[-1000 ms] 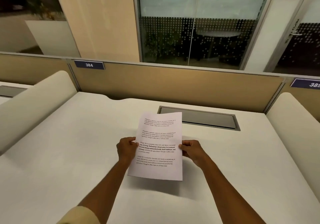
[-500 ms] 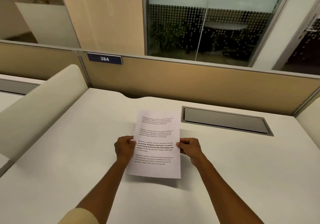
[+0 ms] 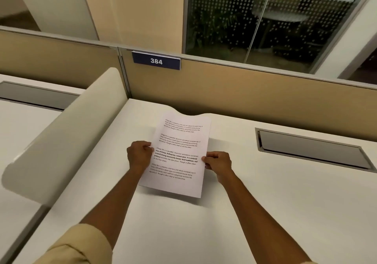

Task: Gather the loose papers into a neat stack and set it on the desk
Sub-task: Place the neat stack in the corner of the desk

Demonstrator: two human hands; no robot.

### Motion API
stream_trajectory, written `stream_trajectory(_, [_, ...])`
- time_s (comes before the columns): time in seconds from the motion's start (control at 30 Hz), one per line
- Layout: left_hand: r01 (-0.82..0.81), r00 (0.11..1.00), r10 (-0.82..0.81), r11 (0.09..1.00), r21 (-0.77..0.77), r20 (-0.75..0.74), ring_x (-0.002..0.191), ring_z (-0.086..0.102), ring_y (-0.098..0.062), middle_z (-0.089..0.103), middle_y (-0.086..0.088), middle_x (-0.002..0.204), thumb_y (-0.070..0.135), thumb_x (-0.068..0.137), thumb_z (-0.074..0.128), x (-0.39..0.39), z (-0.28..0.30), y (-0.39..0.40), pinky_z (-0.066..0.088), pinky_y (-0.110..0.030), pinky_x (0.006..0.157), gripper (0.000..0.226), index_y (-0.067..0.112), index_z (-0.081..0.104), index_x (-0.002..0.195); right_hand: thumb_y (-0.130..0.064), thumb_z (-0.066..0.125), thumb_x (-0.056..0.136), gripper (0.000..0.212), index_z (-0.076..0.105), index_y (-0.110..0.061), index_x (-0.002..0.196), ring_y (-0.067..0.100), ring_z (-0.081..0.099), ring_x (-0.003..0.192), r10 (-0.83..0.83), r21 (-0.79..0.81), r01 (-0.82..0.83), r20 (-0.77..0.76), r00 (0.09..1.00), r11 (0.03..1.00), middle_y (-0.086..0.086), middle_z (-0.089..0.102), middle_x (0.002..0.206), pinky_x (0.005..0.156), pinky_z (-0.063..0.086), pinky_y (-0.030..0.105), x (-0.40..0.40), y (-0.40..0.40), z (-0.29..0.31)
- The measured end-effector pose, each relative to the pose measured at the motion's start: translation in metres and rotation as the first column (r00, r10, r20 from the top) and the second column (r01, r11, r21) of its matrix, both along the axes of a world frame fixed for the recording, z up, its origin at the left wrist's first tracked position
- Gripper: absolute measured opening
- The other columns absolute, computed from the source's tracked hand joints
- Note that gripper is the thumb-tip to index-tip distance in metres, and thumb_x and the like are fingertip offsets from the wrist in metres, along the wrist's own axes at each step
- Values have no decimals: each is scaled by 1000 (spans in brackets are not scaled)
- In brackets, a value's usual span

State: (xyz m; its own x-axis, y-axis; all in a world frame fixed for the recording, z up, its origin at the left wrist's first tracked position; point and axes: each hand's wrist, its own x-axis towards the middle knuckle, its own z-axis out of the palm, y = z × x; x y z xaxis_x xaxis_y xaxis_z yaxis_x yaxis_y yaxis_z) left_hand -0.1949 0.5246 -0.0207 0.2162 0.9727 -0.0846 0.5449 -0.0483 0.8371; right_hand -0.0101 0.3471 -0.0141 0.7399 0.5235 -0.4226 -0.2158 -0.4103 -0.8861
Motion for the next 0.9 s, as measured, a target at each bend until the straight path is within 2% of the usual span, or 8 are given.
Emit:
stream_trajectory(0.13, [-54,998,53,999,-7,-42,109,65,-33,73,-15,111,9,81,73,-13,0,45,51,-40,98,24,4,76,104,0,76,78,11,74,-7,86,14,69,68,38,5,-38,1,999,999,5,74,86,57,55,18,-10,51,0])
stream_trajectory(0.23, [-88,994,86,996,-28,-64,111,64,-32,73,-13,113,9,81,72,-19,-3,76,50,-39,98,24,6,76,105,0,74,79,11,72,-11,80,11,69,65,63,-6,-63,5,998,998,1,72,80,53,54,15,-17,88,-3])
stream_trajectory(0.33, [-106,991,103,994,-27,-90,111,64,-32,73,-13,114,9,81,71,-22,-7,104,51,-40,98,26,7,75,107,1,73,80,13,72,-11,77,11,69,65,79,-13,-78,10,997,997,-1,72,79,53,54,15,-22,121,-9])
stream_trajectory(0.5, [-126,985,124,992,-12,-124,107,66,-33,74,-13,110,8,81,70,-23,-19,149,53,-39,94,24,7,75,105,-1,72,82,9,73,-4,90,15,70,69,109,-45,-108,31,994,993,4,73,91,59,56,17,-23,170,-27])
stream_trajectory(0.67, [-161,962,164,986,33,-220,108,64,-37,72,-15,113,9,82,67,-22,-35,193,51,-39,95,26,11,76,106,-3,74,81,4,73,-5,85,19,70,68,123,-76,-119,54,991,990,8,76,94,67,59,26,-28,217,-46])
stream_trajectory(0.8, [-191,940,198,980,51,-278,106,65,-38,71,-16,114,11,84,66,-20,-46,221,51,-40,92,27,14,74,109,-3,74,80,16,71,-5,96,26,73,80,95,-73,-90,57,994,993,11,75,100,75,62,37,-31,245,-58])
stream_trajectory(0.9, [-148,923,187,979,140,-335,105,65,-40,71,-18,113,12,87,63,-13,-54,229,51,-42,90,27,12,72,113,-4,76,78,30,69,-5,108,28,72,90,58,-87,-50,91,994,995,11,73,107,83,60,43,-30,259,-67])
